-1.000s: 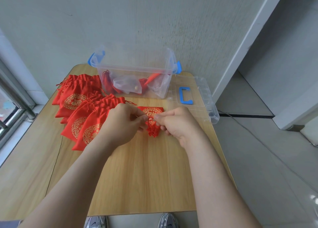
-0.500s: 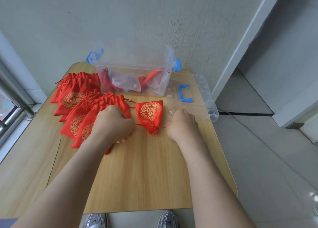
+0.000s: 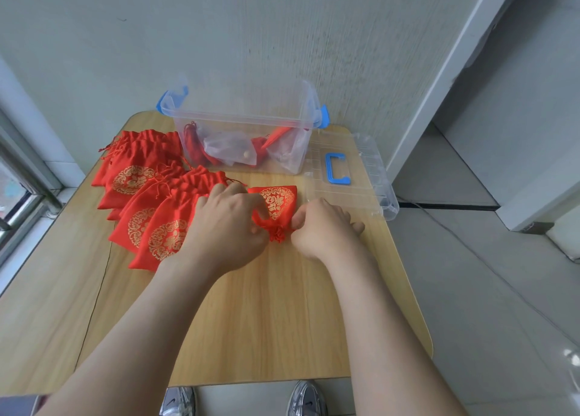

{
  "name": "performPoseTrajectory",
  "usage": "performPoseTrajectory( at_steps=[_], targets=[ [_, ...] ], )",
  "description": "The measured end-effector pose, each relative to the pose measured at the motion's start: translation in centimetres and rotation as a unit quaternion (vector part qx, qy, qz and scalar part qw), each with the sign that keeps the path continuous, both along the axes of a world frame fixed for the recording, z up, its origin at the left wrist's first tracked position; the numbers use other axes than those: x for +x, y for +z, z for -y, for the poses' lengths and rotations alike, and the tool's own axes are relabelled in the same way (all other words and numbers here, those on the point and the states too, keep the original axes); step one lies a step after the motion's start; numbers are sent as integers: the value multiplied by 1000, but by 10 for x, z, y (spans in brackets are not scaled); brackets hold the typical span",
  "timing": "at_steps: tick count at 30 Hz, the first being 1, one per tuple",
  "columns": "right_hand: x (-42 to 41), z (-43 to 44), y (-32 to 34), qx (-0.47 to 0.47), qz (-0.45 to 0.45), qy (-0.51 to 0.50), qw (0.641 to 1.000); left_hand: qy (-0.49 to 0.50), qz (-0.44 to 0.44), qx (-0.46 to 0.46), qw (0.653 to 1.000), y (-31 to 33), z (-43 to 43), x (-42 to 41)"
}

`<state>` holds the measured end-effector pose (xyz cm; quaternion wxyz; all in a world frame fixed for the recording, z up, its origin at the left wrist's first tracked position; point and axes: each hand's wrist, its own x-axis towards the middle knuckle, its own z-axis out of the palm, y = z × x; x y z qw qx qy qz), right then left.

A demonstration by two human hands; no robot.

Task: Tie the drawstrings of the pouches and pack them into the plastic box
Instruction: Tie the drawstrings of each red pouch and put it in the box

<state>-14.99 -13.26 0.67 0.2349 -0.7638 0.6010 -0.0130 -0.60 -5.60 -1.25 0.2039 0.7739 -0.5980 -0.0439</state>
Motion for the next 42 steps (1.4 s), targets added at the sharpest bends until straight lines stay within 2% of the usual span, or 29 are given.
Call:
performPoseTrajectory(
  at_steps=[9,16,20,24,29,35,38,42],
  targets=[
    [0,0,0,3,30,30,999,-52,-42,32,997,-5,3,4],
    [0,-4,12,63,123,27,990,-39,-86,-23,995,-6,5,3],
    [3,1,12,61,170,21,983,-18,-158,25,987,4,4,-2],
    [2,2,9,70,180,28,981,13,-216,53,975,11,4,-6],
    [2,2,7,74,239,14,968,-12,-187,75,979,7,4,0],
    [4,0,5,67,231,28,970,-1,-196,74,978,6,4,8],
    [3,0,7,65,241,23,968,29,-253,60,965,4,5,8],
    [1,0,12,78,272,6,959,69,-370,74,924,5,8,11]
  ],
)
